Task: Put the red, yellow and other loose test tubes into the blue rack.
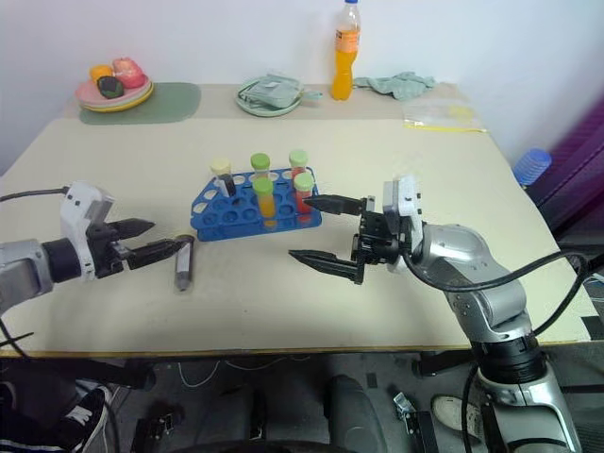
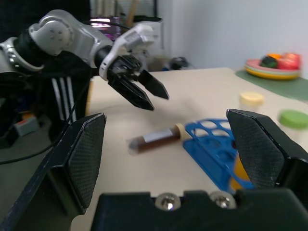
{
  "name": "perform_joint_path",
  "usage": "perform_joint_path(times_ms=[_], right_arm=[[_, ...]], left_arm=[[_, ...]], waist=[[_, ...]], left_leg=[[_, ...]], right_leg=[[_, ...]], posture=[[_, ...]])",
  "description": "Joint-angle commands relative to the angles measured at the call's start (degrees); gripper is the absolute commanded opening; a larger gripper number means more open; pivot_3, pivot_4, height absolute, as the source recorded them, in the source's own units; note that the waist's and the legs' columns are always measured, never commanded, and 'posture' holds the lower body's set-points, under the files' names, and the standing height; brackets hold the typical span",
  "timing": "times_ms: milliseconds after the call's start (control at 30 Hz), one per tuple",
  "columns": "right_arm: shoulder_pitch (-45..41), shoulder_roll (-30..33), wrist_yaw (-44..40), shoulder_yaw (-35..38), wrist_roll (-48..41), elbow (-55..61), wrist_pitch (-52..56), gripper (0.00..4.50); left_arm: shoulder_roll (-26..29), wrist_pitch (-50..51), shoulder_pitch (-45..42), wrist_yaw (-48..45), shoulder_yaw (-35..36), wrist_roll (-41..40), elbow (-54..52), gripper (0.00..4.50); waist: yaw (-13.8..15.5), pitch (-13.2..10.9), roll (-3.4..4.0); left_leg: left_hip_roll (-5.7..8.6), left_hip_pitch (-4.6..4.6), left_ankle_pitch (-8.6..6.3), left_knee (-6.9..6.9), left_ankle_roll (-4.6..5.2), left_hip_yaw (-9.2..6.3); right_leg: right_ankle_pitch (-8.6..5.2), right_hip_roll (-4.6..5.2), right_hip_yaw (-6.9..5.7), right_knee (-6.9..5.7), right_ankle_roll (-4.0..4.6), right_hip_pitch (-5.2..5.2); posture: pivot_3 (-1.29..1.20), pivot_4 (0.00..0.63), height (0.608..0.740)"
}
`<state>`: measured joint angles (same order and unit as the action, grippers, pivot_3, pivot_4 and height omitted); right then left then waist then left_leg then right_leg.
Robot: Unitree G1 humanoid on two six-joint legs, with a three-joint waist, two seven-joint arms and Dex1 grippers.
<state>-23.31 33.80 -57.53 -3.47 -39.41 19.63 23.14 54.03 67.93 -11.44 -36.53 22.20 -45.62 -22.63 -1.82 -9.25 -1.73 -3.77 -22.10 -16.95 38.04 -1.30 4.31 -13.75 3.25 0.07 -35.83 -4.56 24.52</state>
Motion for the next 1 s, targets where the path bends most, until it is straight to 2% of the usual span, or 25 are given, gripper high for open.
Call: perform_joint_path(times_ms=[33, 100, 167, 267, 400, 633, 833, 1000], right_arm=[[-0.4, -1.5, -0.8, -1.2, 3.1, 0.2, -3.3, 4.43], [0.4, -2.2, -0.7, -1.5, 3.9, 0.7, -4.2, 4.43], [1.3, -2.8, -0.1, -1.6, 3.9, 1.7, -4.0, 4.43], [2.1, -3.9, 0.8, -1.8, 4.3, 2.5, -4.0, 4.43], [2.3, -5.3, 1.5, -2.2, 5.3, 2.0, -4.5, 4.43], [3.1, -6.7, 1.7, -2.8, 7.0, 1.2, -5.7, 4.43], [3.0, -7.5, 2.6, -3.0, 7.5, 1.8, -5.2, 4.43], [3.1, -7.9, 3.2, -3.6, 7.7, 2.3, -4.8, 4.43]], left_arm=[[0.8, 9.7, -6.0, 4.2, 2.8, -2.5, 1.8, 4.50], [-0.3, 14.3, -10.2, 6.1, 2.6, -3.5, 4.1, 4.50], [1.3, 17.2, -13.1, 8.1, -1.6, -0.7, 5.6, 4.50], [-1.1, 22.6, -18.6, 8.9, -3.5, -1.2, 10.3, 4.50], [-3.1, 24.6, -24.8, 12.8, -6.8, -3.5, 20.4, 4.50], [-1.0, 24.6, -31.2, 22.8, -15.1, -14.0, 32.5, 4.50], [1.4, 24.6, -33.0, 36.5, -20.2, -30.0, 38.4, 4.50], [-0.3, 24.6, -34.8, 49.8, -22.5, -41.9, 44.4, 4.50]], waist=[[0.7, 0.0, 0.01], [1.4, 0.0, -0.01], [1.3, 0.0, -0.03], [1.2, 0.0, -0.04], [1.1, 0.0, -0.05], [1.1, 0.0, -0.08], [1.1, 0.0, -0.08], [1.1, 0.0, -0.09]], left_leg=[[0.02, 0.00, 0.00, 0.00, 0.00, 0.00], [0.03, -0.01, 0.00, 0.03, -0.01, 0.01], [0.06, -0.05, 0.01, 0.05, -0.01, 0.01], [0.11, -0.08, 0.01, 0.05, -0.01, 0.01], [0.11, -0.05, 0.03, 0.07, -0.05, -0.01], [0.10, -0.05, 0.03, 0.07, -0.06, -0.05], [0.09, -0.04, 0.04, 0.07, -0.07, -0.06], [0.12, -0.05, 0.06, 0.08, -0.10, -0.06]], right_leg=[[0.00, 0.01, 0.00, 0.02, 0.01, -0.01], [0.00, 0.02, 0.00, 0.03, 0.01, 0.00], [0.00, 0.03, 0.00, 0.05, 0.01, -0.02], [0.00, 0.06, 0.01, 0.05, 0.00, -0.01], [0.01, 0.04, 0.00, -0.05, -0.01, -0.01], [0.06, 0.03, 0.01, -0.14, -0.11, 0.02], [0.09, 0.07, 0.01, -0.17, -0.17, 0.03], [0.10, 0.13, 0.00, -0.17, -0.17, 0.02]], posture=[[0.00, 0.150, 0.740], [0.00, 0.150, 0.740], [0.00, 0.150, 0.740], [0.00, 0.150, 0.740], [0.00, 0.150, 0.740], [0.00, 0.150, 0.740], [0.00, 0.150, 0.740], [0.00, 0.150, 0.740]])
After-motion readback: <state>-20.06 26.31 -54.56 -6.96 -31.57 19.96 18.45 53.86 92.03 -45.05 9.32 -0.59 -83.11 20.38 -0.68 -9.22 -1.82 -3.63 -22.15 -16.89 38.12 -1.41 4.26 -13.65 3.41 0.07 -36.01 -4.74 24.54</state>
